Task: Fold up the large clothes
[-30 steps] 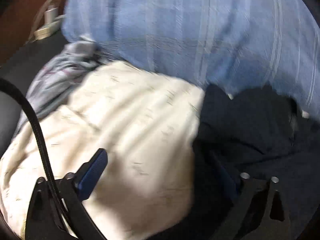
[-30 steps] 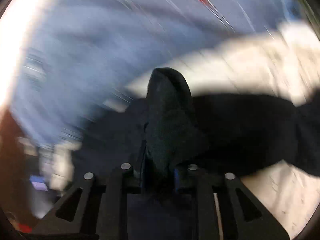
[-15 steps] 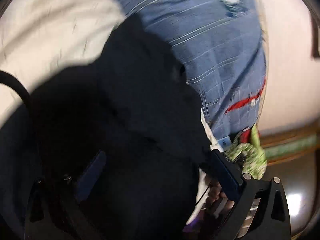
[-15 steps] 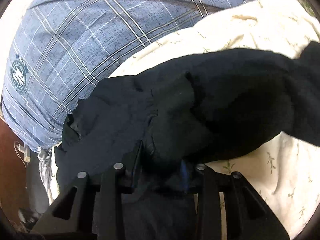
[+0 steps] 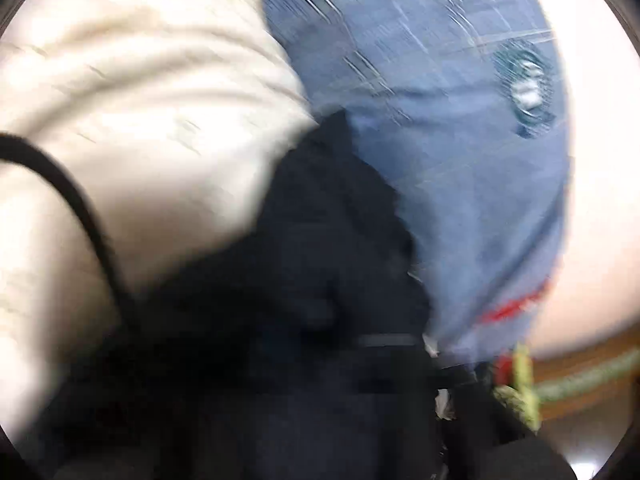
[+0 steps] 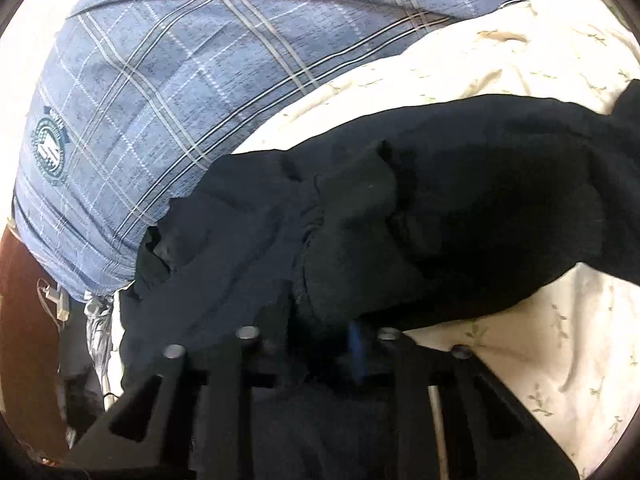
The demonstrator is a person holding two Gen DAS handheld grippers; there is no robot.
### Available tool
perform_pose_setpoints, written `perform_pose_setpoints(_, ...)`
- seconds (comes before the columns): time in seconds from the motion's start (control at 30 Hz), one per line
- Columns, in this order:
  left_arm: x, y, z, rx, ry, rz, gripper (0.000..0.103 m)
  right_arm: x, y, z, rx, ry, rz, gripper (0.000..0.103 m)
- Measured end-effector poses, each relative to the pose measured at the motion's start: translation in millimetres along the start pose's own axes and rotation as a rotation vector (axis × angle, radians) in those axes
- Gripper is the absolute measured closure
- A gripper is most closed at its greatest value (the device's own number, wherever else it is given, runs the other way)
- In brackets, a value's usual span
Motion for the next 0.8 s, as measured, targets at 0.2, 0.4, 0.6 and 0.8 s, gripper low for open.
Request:
perform_pose_setpoints(0.2,-54.8,-1.1,-23.5,0.154,0.237,-0.136,0.101,2.7,-44.7,23.4,-0.071,-0.053,-0.104,0.085)
perform_pose_setpoints(0.4,-45.2,-44.9,-24.3,0.100,0.145,-0.210,0.097,30.3,-50.5,44.7,-0.027,-0.119,-0.116,0.085)
perform_pose_setpoints(0.6,-79.4,-28.8,-13.1,0.109,0.136,-0.164,0.063,34.1,2.9,50.3,0.166,-0.189,-0.109,0.076)
perform_pose_setpoints(0.8,-147.4,15.0,-20.3,0.239,0.385,-0.235,0.016,-22.2,-22.6,45.7,-0.006,0.047,0.045,0.066)
Point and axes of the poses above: each gripper's, at about its wrist camera, not at the fingertips, and x roughly the way its jaws point, y to its right, z to its underside, the point moved 3 cm from there along x, roughly the way its jaws point, and after that the axes turned 13 degrees about x, right-handed, at the moved point
